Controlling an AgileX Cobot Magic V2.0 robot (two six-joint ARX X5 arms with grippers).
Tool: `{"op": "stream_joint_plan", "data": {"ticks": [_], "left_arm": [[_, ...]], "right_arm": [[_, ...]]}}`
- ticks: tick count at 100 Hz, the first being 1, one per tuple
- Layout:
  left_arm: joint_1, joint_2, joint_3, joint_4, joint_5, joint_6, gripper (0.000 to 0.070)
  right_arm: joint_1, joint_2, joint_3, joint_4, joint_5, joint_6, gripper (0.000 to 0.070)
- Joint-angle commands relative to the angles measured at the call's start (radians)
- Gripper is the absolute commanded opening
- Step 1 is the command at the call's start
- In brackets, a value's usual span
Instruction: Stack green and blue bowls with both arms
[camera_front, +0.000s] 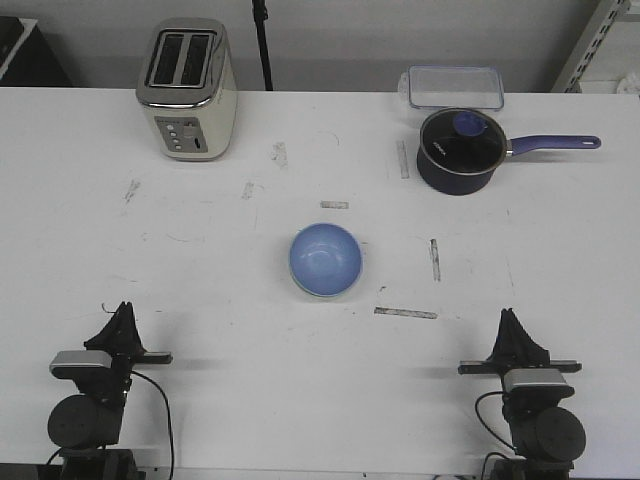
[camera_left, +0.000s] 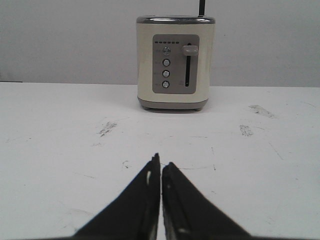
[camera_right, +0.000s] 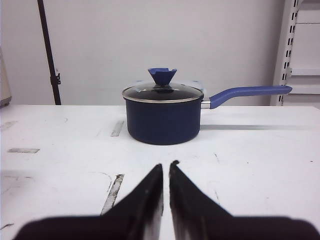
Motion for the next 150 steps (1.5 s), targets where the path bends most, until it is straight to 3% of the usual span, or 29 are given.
{"op": "stream_joint_plan", "data": {"ticks": [1,150], "left_arm": [[0.002,-0.002,-0.022,0.012,0.0,-0.002,0.0001],[0.002,-0.002,-0.022,0.012,0.0,-0.002,0.0001]], "right_arm": [[0.001,0.0,-0.002,0.003,0.0,0.01,0.0014],[0.002,0.0,-0.002,-0.023,-0.001,0.01,0.0014]]}}
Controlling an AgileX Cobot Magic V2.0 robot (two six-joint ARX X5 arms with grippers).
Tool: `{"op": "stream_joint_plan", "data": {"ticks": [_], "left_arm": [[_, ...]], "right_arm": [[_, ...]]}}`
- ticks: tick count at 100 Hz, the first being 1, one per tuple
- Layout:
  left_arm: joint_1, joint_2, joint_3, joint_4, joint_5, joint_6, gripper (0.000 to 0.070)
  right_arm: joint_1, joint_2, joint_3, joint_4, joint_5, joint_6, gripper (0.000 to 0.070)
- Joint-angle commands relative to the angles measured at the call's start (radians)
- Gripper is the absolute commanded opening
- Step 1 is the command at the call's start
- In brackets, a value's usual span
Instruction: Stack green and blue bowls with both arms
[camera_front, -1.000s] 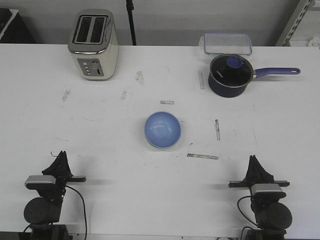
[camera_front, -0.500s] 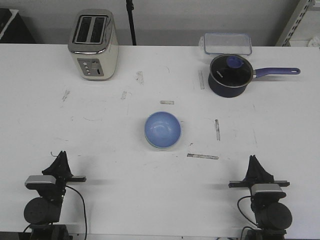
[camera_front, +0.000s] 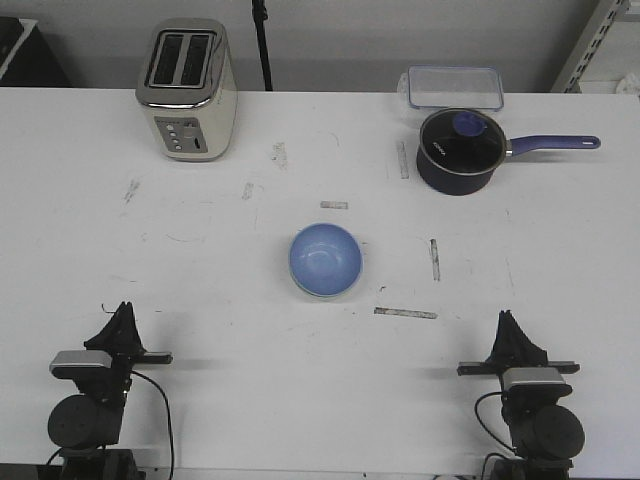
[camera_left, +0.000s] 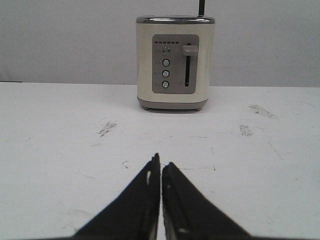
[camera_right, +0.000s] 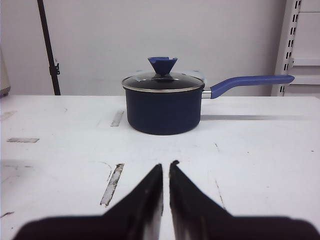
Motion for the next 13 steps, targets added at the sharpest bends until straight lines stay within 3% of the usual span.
{"op": "stream_joint_plan", "data": {"ticks": [1,13], "left_arm": [[0.002,-0.002,-0.022,0.012,0.0,-0.002,0.0001],[0.002,-0.002,-0.022,0.012,0.0,-0.002,0.0001]], "right_arm": [[0.002,0.0,-0.002,0.014,0.0,0.01,0.0014],[0.002,0.0,-0.002,0.014,0.0,0.01,0.0014]]}}
